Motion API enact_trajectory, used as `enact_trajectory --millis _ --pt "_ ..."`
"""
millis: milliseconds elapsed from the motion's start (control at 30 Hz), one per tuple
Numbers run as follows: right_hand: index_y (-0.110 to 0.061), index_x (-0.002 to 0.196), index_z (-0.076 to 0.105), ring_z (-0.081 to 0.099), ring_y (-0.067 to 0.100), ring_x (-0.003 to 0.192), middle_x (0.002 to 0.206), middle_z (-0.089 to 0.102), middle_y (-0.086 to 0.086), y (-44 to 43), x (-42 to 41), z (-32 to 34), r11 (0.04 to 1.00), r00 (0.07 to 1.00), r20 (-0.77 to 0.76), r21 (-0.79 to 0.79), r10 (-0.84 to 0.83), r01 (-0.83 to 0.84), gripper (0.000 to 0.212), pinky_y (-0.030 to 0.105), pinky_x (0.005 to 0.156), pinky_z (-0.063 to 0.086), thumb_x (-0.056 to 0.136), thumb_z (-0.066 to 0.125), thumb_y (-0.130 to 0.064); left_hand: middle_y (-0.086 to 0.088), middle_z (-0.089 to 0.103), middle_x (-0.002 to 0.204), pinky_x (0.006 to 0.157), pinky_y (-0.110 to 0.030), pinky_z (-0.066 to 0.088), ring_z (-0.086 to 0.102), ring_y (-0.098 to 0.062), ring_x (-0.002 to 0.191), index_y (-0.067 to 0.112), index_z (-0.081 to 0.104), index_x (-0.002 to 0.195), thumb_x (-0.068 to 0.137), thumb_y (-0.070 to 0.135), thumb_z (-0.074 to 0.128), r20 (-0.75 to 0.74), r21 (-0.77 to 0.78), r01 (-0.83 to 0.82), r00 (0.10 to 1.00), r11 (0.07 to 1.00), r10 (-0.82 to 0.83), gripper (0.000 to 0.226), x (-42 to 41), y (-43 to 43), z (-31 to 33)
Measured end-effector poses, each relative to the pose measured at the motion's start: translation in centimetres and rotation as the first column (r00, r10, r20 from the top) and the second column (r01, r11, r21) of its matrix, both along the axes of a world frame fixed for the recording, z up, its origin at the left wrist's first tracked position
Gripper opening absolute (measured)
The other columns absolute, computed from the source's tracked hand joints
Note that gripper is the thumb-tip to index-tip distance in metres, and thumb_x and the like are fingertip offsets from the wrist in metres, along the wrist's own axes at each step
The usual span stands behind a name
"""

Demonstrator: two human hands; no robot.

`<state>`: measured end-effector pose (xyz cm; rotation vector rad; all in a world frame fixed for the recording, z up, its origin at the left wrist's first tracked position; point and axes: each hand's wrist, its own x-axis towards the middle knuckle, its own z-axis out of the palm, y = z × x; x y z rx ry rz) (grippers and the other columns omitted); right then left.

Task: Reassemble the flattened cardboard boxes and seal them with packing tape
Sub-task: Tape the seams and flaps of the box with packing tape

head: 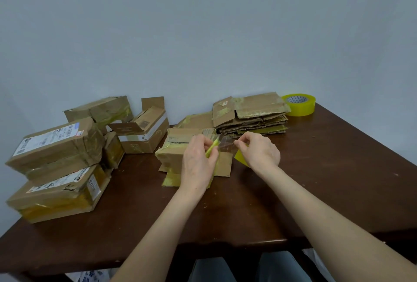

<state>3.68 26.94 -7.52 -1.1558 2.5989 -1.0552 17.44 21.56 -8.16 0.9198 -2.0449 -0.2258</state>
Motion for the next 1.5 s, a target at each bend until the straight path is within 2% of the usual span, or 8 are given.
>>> enact_trajectory --millis 300,533,667,800,1033,1267,1400,1500 --pt "-0.033 0.1 0.066 0.062 0.027 0.102 0.108 0.067 0.0 0.1 -0.2 -0.4 1.0 1.0 0.0 -0.023 0.021 -0.021 0.023 0.03 0.071 0.04 0.094 0.049 -0.049 0.006 0.049 0.077 0.06 -0.012 0.035 0.042 -0.002 0.066 0.017 0.051 0.083 0.086 0.014 0.064 -0.015 0.005 -0.012 1.0 1.0 0.012 0.014 0.0 0.2 -0.2" --pt "-0.033 0.1 0.066 0.062 0.027 0.101 0.106 0.067 0.0 0.1 -0.3 -0.3 0.999 1.0 -0.003 -0.024 0.027 -0.027 0.022 0.03 0.07 0.04 0.095 0.05 -0.047 0.006 0.048 0.077 0.061 -0.019 0.028 0.044 -0.01 0.072 0.016 0.052 0.083 0.086 0.014 0.064 0.038 -0.002 -0.003 0.999 1.0 0.003 0.012 -0.5 0.5 0.0" --pt "-0.034 0.099 0.066 0.062 0.027 0.1 0.106 0.068 0.0 0.0 -0.3 -0.3 0.999 1.0 -0.002 -0.022 0.027 -0.027 0.02 0.03 0.071 0.042 0.095 0.05 -0.045 0.007 0.045 0.077 0.064 -0.021 0.029 0.043 -0.011 0.074 0.016 0.05 0.082 0.087 0.014 0.063 0.074 0.002 -0.032 0.997 0.999 0.032 0.014 -0.7 0.4 0.2" --pt "-0.034 0.096 0.065 0.062 0.027 0.099 0.105 0.068 0.0 -0.1 -0.5 -0.3 1.0 1.0 -0.018 -0.021 0.022 -0.022 0.018 0.029 0.07 0.041 0.094 0.05 -0.043 0.004 0.051 0.081 0.069 -0.026 0.039 0.049 -0.015 0.08 0.014 0.054 0.083 0.088 0.016 0.061 0.13 -0.028 -0.056 0.99 0.998 0.06 0.009 -1.4 0.1 0.2" --pt "-0.033 0.097 0.066 0.062 0.027 0.099 0.103 0.068 0.001 -0.2 -0.7 -0.2 0.999 0.999 -0.025 -0.026 0.024 -0.025 0.019 0.029 0.07 0.041 0.094 0.05 -0.043 0.003 0.05 0.079 0.069 -0.026 0.037 0.049 -0.016 0.08 0.018 0.048 0.078 0.086 0.014 0.061 0.179 -0.086 -0.048 0.982 0.995 0.063 0.016 -1.9 -0.1 0.1" --pt "-0.033 0.097 0.067 0.063 0.027 0.095 0.1 0.069 0.0 -0.4 -0.6 -0.3 0.999 0.998 -0.065 -0.021 0.028 -0.029 0.021 0.029 0.068 0.041 0.095 0.048 -0.042 -0.006 0.059 0.083 0.07 -0.027 0.033 0.051 -0.023 0.084 0.009 0.059 0.081 0.082 0.006 0.063 0.226 -0.156 -0.016 0.973 0.988 0.051 0.004 -2.3 -0.3 -0.1" --pt "-0.032 0.097 0.066 0.063 0.027 0.095 0.099 0.068 0.001 -0.2 -0.6 -0.4 0.999 0.997 -0.078 -0.02 0.022 -0.024 0.022 0.029 0.068 0.042 0.096 0.047 -0.043 -0.007 0.059 0.085 0.073 -0.031 0.037 0.051 -0.025 0.086 0.007 0.06 0.082 0.083 0.005 0.059 0.3 -0.159 -0.033 0.951 0.987 0.081 0.003 -2.4 -1.2 -0.2" --pt "-0.029 0.096 0.065 0.062 0.029 0.095 0.098 0.067 0.002 0.4 -2.1 -0.1 0.996 0.998 -0.008 -0.072 -0.055 0.054 0.022 0.03 0.069 0.041 0.096 0.047 -0.041 -0.003 0.059 0.084 0.076 -0.035 0.045 0.052 -0.023 0.087 0.009 0.06 0.081 0.084 0.007 0.058 0.334 -0.116 -0.03 0.94 0.993 0.067 0.003 -2.0 -2.1 0.1"
